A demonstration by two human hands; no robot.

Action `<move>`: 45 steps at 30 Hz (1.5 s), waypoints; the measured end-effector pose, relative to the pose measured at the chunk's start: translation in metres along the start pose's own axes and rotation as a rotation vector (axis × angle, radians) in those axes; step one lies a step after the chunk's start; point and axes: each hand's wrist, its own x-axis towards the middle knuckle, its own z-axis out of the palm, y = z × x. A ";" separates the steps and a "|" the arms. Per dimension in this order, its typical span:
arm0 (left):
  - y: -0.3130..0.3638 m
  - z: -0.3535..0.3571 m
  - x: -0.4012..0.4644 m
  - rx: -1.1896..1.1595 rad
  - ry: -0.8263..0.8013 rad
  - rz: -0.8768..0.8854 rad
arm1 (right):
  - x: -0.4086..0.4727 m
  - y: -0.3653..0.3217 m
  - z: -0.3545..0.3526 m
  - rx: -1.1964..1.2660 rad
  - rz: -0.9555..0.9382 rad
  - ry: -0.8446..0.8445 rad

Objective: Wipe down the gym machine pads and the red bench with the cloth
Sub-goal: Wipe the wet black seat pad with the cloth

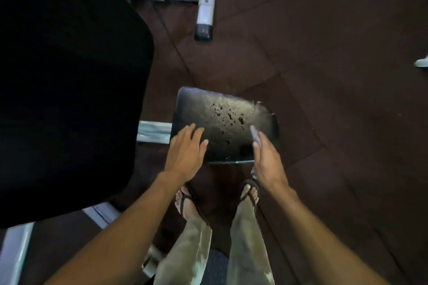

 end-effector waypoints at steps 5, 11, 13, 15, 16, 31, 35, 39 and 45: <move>-0.025 0.057 0.070 0.069 0.148 0.010 | 0.099 0.009 0.033 -0.185 -0.114 0.019; -0.046 0.104 0.095 0.124 0.279 -0.081 | 0.112 0.015 0.112 -0.585 -0.224 0.187; -0.048 0.106 0.095 0.116 0.297 -0.069 | 0.090 0.035 0.105 -0.674 -0.360 0.094; -0.047 0.106 0.095 0.105 0.307 -0.067 | 0.079 0.062 0.079 -0.731 -0.384 0.046; -0.046 0.106 0.096 0.106 0.311 -0.075 | 0.081 0.071 0.066 -0.742 -0.349 0.066; -0.043 0.111 0.095 0.119 0.336 -0.091 | 0.094 0.085 0.037 -0.726 -0.212 0.141; -0.044 0.112 0.097 0.152 0.334 -0.091 | 0.160 0.020 0.068 -0.594 -0.080 0.316; -0.046 0.110 0.096 0.128 0.326 -0.077 | 0.088 0.030 0.108 -0.694 -0.386 0.080; -0.043 0.111 0.095 0.145 0.331 -0.102 | 0.106 0.080 0.038 -0.714 -0.201 0.180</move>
